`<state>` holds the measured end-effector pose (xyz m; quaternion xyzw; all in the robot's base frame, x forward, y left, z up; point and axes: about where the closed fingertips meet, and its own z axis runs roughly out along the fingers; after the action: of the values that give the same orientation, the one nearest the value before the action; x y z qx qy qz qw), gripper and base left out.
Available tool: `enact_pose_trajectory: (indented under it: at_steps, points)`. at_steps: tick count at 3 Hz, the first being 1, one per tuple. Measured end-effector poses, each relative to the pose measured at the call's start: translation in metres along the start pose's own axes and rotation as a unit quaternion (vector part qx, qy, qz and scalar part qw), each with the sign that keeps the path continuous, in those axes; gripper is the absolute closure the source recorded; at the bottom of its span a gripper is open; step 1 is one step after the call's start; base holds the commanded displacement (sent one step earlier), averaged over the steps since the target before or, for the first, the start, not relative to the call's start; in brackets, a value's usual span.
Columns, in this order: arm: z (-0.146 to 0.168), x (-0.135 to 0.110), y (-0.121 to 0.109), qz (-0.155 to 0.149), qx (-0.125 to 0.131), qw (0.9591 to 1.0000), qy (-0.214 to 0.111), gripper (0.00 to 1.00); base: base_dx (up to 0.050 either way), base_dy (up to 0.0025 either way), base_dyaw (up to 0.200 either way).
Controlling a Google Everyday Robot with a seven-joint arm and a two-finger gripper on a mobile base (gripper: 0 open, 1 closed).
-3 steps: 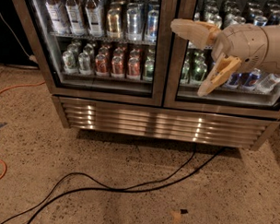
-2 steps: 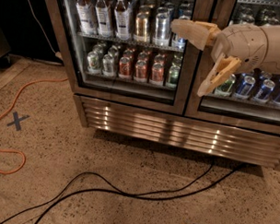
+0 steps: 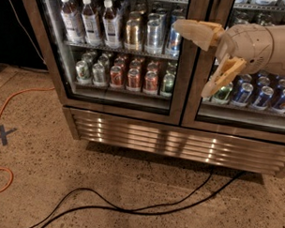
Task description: Open left fridge door
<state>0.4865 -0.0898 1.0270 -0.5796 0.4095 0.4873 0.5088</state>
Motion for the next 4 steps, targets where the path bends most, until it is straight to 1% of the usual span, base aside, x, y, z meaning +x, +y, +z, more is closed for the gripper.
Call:
enact_pose_trajectory:
  at_steps: [1,2,4]
  points:
    - [0.0000,0.0000,0.0000,0.000,0.000,1.0000,0.000,0.00,0.046,-0.00010,0.001]
    - [0.0000,0.0000,0.0000,0.000,0.000,1.0000,0.000,0.00,0.039,-0.00227,-0.116]
    - [0.0000,0.0000,0.0000,0.000,0.000,1.0000,0.000,0.00,0.048,0.00003,-0.001]
